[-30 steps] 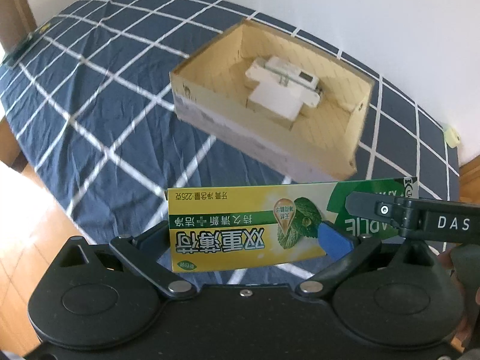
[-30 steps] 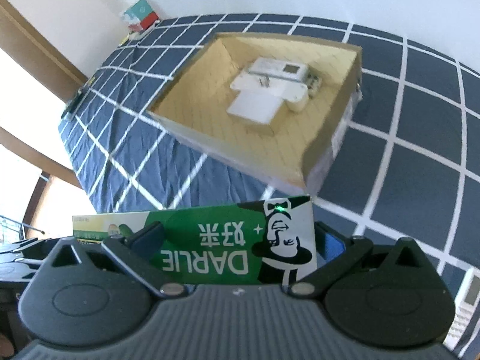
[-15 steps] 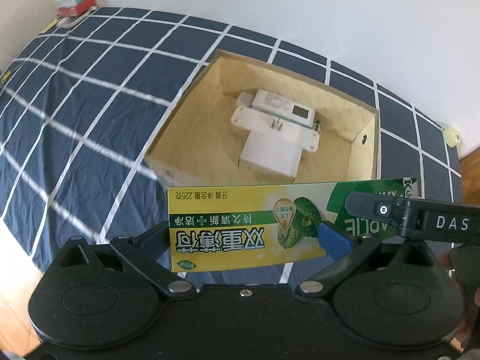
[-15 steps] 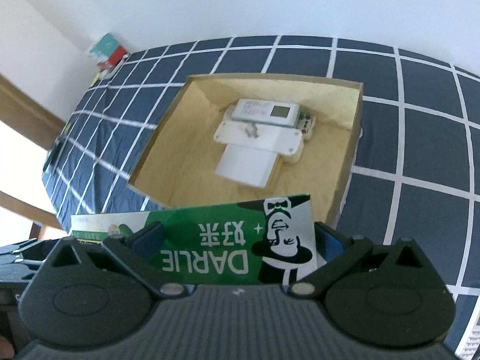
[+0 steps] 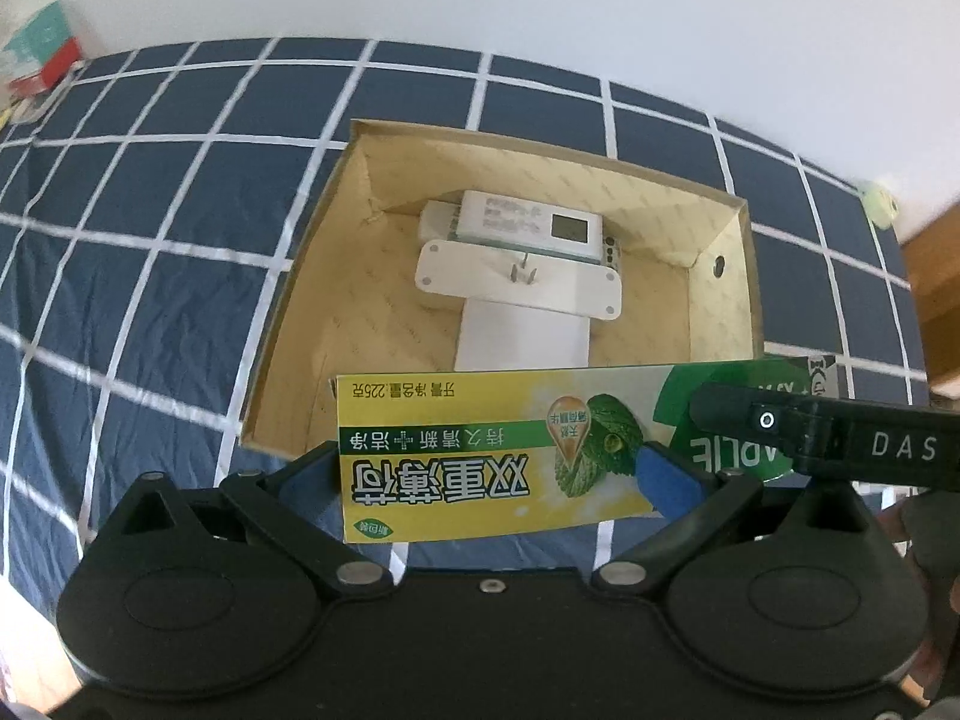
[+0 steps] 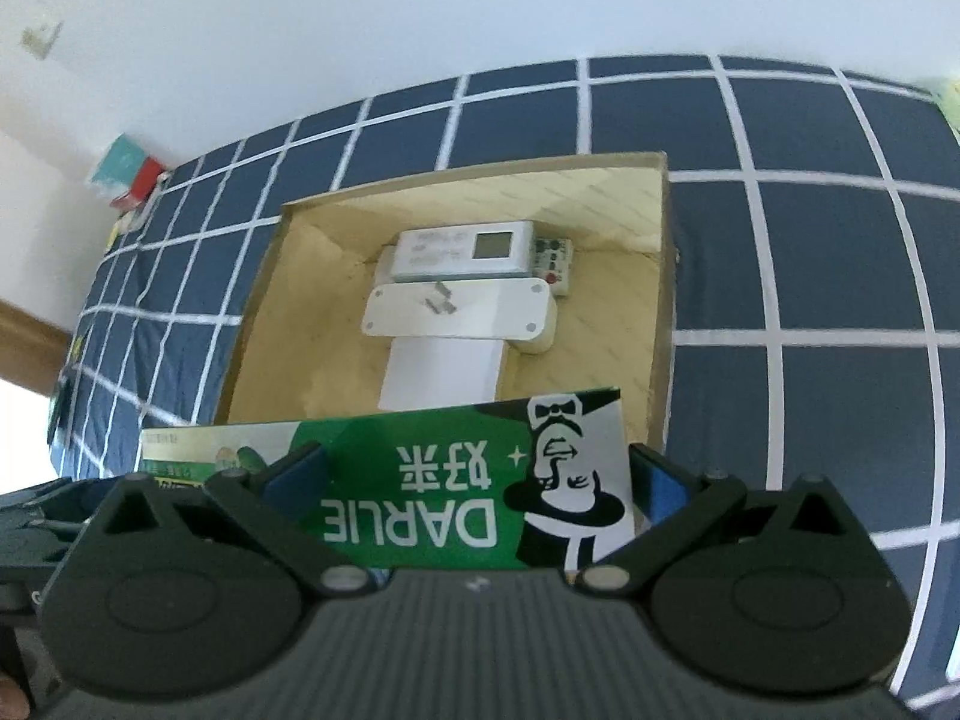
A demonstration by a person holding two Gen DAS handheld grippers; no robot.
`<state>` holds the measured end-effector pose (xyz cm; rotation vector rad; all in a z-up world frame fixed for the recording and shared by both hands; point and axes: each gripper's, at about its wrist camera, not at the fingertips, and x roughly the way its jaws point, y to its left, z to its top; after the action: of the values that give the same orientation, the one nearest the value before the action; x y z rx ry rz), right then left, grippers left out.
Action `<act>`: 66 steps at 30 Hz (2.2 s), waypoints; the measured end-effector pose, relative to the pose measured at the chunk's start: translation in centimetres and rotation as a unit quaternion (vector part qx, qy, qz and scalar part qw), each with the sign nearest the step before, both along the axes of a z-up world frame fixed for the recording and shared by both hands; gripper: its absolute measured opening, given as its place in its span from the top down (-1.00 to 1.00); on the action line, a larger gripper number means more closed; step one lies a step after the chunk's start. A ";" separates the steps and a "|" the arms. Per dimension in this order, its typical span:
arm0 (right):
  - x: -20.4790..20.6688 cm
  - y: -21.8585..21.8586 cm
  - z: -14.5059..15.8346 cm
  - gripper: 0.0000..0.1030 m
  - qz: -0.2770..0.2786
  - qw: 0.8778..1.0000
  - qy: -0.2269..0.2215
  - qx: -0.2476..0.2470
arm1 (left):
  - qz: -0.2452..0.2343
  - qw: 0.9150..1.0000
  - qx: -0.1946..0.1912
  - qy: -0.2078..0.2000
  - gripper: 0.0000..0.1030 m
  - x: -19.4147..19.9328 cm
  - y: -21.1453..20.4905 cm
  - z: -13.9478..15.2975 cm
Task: Organize objects
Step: 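Lower the toothpaste box into the cardboard box with both grippers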
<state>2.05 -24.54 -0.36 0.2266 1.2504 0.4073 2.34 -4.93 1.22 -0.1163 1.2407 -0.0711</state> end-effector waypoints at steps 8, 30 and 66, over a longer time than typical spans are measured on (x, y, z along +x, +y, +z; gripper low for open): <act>-0.3 2.3 -0.7 -1.00 -0.053 0.998 0.009 -0.023 | -0.069 0.997 -0.011 0.019 -1.00 2.3 2.4 -1.6; -0.3 5.6 -5.4 -1.00 -0.085 0.992 0.066 -0.063 | -0.149 0.985 0.002 0.089 -0.98 4.6 4.2 -6.8; 2.9 7.6 -10.1 -1.00 -0.066 0.987 0.113 -0.088 | -0.282 0.948 0.079 0.125 -1.00 6.4 2.6 -11.4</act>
<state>4.91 -16.90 -10.50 0.2083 1.4772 0.1573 8.77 -2.29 -10.21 0.3838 1.4983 -0.4647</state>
